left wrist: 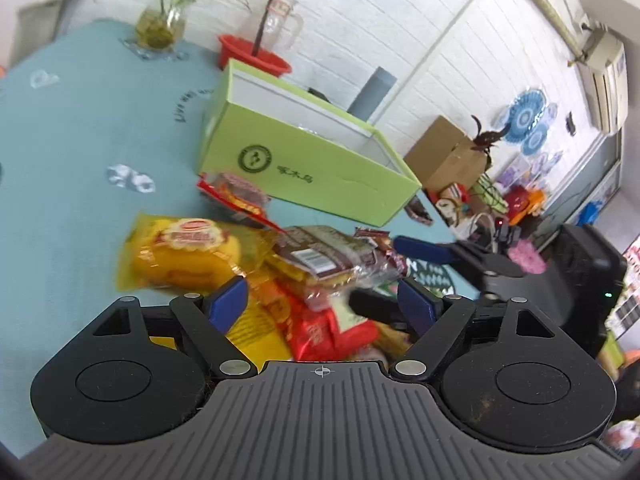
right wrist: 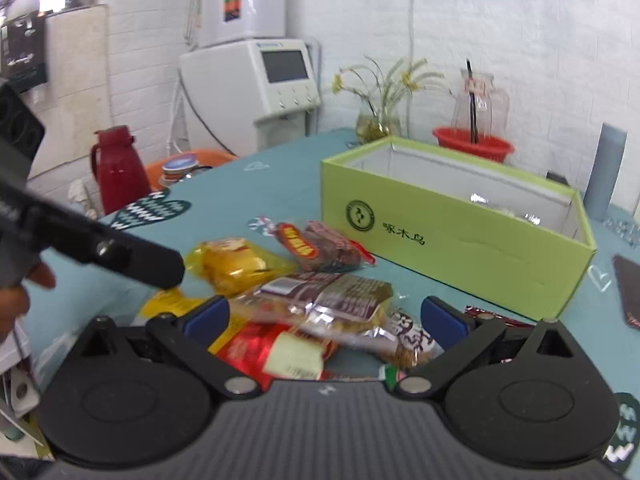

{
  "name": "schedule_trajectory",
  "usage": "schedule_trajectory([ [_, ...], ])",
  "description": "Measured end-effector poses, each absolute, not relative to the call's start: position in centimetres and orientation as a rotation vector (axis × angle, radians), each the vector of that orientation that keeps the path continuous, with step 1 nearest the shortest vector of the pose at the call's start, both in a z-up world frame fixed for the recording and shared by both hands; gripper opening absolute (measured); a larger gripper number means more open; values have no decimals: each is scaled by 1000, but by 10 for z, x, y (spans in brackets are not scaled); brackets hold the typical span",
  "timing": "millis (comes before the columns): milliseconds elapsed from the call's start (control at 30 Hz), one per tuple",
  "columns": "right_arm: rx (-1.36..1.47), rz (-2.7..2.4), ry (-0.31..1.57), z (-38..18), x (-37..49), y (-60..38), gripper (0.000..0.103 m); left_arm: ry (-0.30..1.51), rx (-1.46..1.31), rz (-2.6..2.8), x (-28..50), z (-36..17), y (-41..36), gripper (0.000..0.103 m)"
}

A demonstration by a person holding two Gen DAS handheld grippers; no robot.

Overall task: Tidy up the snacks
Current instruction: 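Return the left gripper to the pile and grasp the brown-wrapped pastry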

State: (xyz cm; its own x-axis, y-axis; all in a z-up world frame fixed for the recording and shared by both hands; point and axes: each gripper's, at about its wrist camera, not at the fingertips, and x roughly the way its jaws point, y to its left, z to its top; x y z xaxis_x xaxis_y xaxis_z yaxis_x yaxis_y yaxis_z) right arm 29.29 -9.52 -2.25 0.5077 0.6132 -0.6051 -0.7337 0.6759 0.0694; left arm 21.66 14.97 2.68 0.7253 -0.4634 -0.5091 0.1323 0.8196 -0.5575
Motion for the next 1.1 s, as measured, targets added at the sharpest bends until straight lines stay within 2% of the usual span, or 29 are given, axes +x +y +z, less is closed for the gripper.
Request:
schedule_trajectory([
  [100, -202, 837, 696, -33, 301, -85, 100, 739, -554, -361, 245, 13, 143, 55],
  [167, -188, 888, 717, -33, 292, -82, 101, 752, -570, -377, 254, 8, 141, 53],
  [333, -217, 918, 687, -27, 257, -75, 102, 740, -546, -350, 250, 7, 146, 55],
  [400, -200, 945, 678, -21, 243, -70, 102, 730, -547, -323, 245, 8, 150, 62],
  [500, -160, 1045, 681, -15, 219, -63, 102, 716, -540, -292, 237, 9, 157, 67],
  [633, -227, 1054, 638, -10, 199, -61, 101, 713, -568, -271, 225, 6, 173, 66],
  [833, -266, 901, 596, -3, 242, -66, 101, 698, -660, -252, 213, 4, 190, 68],
  [1000, -158, 960, 739, -27, 297, -55, 101, 712, -721, -247, 217, -2, 192, 70],
  [1100, -162, 969, 754, -34, 291, -49, 102, 721, -720, -243, 222, -5, 192, 69],
])
